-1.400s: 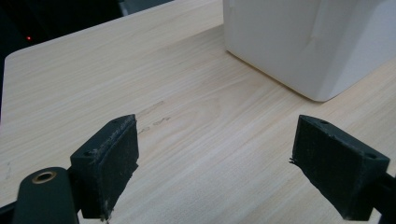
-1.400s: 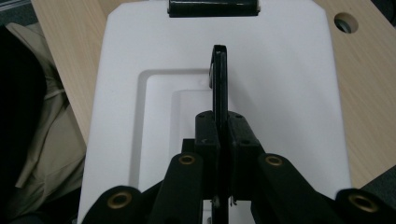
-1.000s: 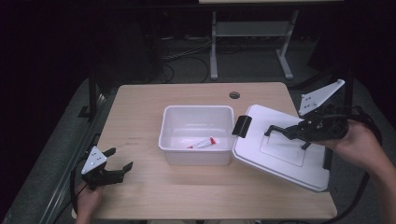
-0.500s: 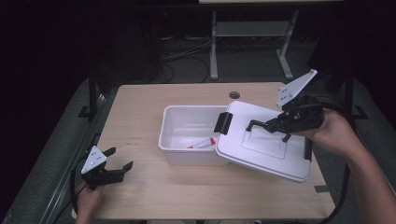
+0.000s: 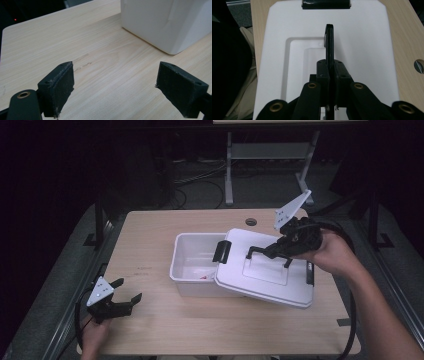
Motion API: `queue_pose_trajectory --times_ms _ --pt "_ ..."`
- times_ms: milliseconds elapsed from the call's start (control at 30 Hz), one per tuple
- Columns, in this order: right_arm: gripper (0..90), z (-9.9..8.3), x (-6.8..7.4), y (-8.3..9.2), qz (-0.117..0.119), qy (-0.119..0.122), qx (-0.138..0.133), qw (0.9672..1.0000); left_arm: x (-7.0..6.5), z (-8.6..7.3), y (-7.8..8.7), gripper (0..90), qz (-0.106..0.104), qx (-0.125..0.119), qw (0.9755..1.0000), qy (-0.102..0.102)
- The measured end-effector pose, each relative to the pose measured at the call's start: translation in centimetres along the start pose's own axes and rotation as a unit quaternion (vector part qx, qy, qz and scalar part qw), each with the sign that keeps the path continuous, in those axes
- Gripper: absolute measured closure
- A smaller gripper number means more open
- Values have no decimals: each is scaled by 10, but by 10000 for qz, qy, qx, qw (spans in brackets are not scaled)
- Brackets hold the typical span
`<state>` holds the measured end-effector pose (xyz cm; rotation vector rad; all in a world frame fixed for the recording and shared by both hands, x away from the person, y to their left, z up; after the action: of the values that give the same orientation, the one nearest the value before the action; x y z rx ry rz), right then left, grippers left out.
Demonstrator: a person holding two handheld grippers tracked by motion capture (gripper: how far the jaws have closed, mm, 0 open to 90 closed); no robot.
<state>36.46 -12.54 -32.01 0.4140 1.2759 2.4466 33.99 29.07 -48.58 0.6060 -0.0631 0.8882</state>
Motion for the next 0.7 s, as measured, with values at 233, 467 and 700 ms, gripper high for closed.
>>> queue_pose_trajectory --times_ms 233,467,700 --pt "842 17 0 -14 175 111 16 9998 0 0 2 138 -20 -37 10000 17" --pt "842 34 1 -28 354 252 54 9990 -1 0 1 138 -14 -28 10000 -8" --pt "842 50 0 -41 470 356 82 9982 0 -1 0 138 -14 -30 10000 14"
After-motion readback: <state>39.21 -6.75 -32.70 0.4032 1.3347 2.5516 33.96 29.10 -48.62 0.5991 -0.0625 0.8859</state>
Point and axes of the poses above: each handheld gripper's, and its own axes: y roughly backward along the jaws, z roughly out of its top, x roughly to its left, the point moved 10 cm from there along -y, roughly forward along the jaws, and after that the axes turned 13 degrees about -y, right-handed, at the moved point
